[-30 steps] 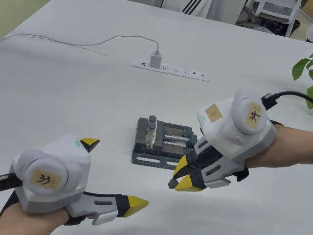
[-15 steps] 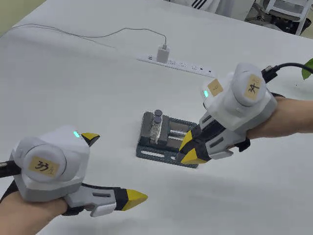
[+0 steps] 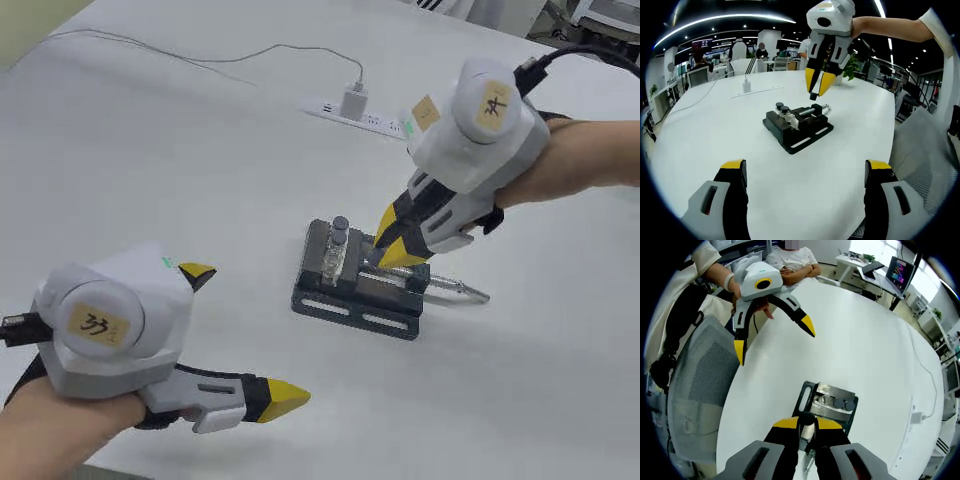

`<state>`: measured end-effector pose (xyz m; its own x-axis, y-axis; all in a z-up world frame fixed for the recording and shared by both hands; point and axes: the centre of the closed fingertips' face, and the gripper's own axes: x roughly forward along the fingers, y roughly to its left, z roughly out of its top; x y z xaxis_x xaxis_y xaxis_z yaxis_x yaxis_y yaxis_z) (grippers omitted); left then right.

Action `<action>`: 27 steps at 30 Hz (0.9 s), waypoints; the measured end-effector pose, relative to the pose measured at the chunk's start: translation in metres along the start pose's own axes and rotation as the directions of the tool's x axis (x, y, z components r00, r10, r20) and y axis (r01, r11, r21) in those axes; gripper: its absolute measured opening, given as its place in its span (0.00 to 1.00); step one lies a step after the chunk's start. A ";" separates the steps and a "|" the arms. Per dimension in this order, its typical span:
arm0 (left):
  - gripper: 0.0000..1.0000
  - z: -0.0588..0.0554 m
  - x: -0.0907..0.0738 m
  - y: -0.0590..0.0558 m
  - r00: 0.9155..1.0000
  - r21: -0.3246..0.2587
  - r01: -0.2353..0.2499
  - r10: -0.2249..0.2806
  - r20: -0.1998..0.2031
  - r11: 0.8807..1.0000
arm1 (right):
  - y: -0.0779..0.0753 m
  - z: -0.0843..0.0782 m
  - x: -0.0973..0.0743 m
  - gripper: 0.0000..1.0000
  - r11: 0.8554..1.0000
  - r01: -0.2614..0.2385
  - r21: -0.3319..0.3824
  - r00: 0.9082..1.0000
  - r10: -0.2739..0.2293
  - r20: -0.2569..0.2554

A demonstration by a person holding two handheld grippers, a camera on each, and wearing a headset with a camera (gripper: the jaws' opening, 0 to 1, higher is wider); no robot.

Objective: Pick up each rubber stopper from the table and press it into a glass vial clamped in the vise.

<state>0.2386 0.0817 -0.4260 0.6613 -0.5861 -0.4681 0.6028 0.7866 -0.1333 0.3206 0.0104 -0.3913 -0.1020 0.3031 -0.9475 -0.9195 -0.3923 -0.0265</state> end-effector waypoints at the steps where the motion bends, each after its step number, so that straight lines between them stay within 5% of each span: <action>1: 0.98 0.000 0.000 0.000 1.000 -0.001 -0.001 0.001 0.000 1.000 | -0.002 0.000 0.001 0.07 1.000 -0.001 -0.008 1.000 0.001 -0.005; 13: 0.96 -0.002 -0.001 0.003 1.000 -0.016 -0.004 0.004 0.000 1.000 | -0.014 0.010 0.017 0.06 0.979 -0.042 -0.201 0.996 0.025 -0.086; 27: 0.95 -0.003 -0.002 0.007 1.000 -0.023 -0.011 0.010 -0.004 1.000 | -0.027 0.008 0.033 0.06 0.973 -0.078 -0.219 0.989 0.047 -0.142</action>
<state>0.2403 0.0889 -0.4289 0.6660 -0.5772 -0.4726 0.5856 0.7969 -0.1481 0.3385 0.0380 -0.4192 -0.0900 0.1576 -0.9834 -0.8030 -0.5955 -0.0219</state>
